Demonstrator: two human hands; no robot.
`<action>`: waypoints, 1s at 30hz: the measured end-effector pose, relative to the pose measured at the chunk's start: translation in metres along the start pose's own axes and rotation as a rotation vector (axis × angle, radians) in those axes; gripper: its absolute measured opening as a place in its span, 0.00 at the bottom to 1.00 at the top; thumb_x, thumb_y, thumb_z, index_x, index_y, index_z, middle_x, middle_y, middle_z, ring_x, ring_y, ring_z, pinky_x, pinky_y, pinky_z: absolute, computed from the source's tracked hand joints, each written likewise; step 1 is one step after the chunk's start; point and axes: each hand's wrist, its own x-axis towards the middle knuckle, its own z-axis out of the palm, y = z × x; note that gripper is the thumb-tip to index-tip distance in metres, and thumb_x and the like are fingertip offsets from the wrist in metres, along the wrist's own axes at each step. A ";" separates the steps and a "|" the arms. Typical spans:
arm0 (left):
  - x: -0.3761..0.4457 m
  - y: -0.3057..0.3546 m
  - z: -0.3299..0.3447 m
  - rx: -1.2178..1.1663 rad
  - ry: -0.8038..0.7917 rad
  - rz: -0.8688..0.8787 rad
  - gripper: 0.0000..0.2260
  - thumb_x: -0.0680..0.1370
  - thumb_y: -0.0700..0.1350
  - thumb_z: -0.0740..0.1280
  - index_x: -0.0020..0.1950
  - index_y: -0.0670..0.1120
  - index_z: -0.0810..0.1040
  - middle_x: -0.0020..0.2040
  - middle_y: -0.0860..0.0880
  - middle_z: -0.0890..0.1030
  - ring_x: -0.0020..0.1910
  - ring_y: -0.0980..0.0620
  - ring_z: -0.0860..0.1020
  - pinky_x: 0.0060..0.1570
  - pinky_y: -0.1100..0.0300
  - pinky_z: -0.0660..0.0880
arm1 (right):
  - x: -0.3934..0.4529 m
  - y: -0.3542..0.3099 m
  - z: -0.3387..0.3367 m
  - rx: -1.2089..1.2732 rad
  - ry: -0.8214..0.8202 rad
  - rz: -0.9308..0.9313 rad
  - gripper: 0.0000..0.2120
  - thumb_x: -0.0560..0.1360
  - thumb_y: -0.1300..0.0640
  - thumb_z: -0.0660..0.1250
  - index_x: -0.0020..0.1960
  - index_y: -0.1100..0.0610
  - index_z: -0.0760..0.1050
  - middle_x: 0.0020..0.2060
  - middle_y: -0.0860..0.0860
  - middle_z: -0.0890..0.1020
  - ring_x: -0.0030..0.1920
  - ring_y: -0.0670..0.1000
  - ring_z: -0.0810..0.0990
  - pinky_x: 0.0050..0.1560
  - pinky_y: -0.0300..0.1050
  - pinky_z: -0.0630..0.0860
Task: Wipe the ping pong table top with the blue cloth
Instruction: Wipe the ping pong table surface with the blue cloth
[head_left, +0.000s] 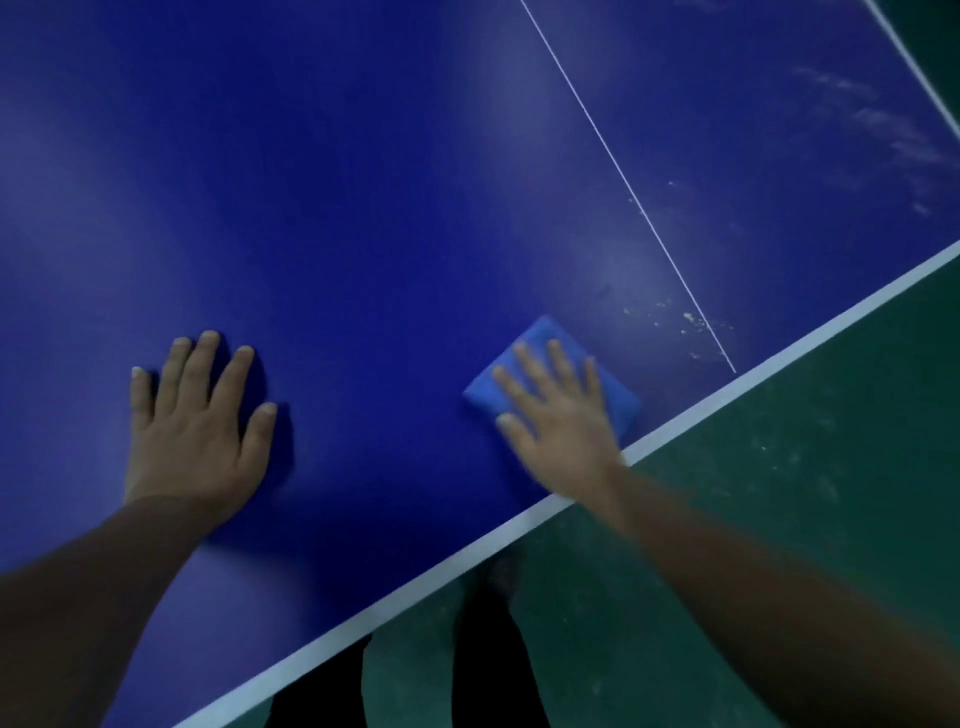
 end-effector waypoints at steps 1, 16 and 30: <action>-0.003 0.007 0.000 -0.001 0.024 -0.031 0.32 0.80 0.61 0.46 0.78 0.43 0.63 0.80 0.40 0.56 0.80 0.42 0.49 0.75 0.45 0.38 | 0.002 0.032 -0.002 -0.001 0.005 0.126 0.26 0.82 0.39 0.48 0.79 0.44 0.58 0.80 0.49 0.59 0.80 0.59 0.54 0.75 0.70 0.53; -0.074 0.220 0.064 -0.029 0.029 -0.111 0.29 0.81 0.56 0.49 0.77 0.41 0.63 0.79 0.41 0.59 0.79 0.43 0.51 0.77 0.40 0.44 | -0.004 0.160 -0.006 0.061 -0.046 0.385 0.30 0.81 0.36 0.37 0.81 0.43 0.48 0.82 0.48 0.49 0.81 0.58 0.45 0.77 0.67 0.45; -0.073 0.217 0.070 -0.007 0.052 -0.112 0.27 0.80 0.54 0.51 0.75 0.42 0.68 0.77 0.41 0.63 0.78 0.41 0.57 0.76 0.39 0.48 | 0.087 -0.005 -0.010 0.102 0.017 -0.167 0.28 0.82 0.39 0.44 0.80 0.43 0.54 0.81 0.49 0.54 0.80 0.60 0.47 0.75 0.69 0.44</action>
